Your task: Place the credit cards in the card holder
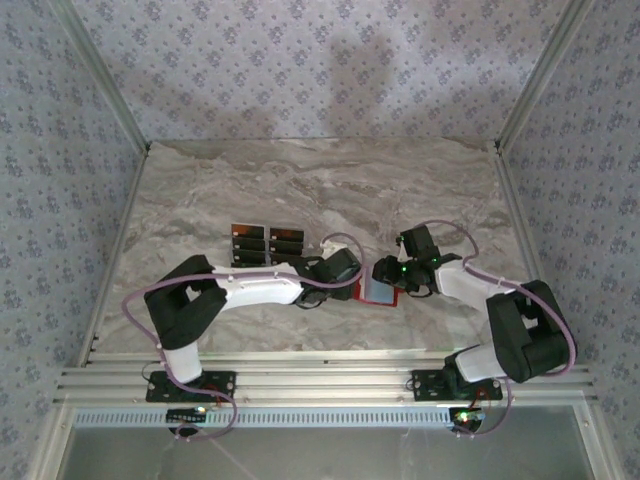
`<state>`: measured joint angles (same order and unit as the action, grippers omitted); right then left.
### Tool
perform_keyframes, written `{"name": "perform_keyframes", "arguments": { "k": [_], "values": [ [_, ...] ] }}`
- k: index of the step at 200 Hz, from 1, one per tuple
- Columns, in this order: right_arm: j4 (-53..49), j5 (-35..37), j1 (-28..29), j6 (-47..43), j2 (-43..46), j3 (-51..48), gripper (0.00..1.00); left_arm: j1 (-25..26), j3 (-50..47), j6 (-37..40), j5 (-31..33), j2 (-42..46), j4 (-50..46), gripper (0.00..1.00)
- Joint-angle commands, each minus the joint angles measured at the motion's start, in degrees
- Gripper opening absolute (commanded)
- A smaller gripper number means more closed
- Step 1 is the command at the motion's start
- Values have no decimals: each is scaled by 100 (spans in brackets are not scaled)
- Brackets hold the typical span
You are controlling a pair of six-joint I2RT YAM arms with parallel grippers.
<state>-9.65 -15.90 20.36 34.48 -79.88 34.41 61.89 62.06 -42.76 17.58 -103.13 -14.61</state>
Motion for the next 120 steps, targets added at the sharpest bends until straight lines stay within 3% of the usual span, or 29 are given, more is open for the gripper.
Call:
{"name": "perform_keyframes", "arguments": {
  "k": [1,120],
  "values": [
    [-419,55,-33,-173,142,-2,48,14,-121,-30,-28,-128,-122,59],
    [-338,-52,37,-286,-379,228,48,43,-324,-67,-235,-241,234,52]
  ]
}}
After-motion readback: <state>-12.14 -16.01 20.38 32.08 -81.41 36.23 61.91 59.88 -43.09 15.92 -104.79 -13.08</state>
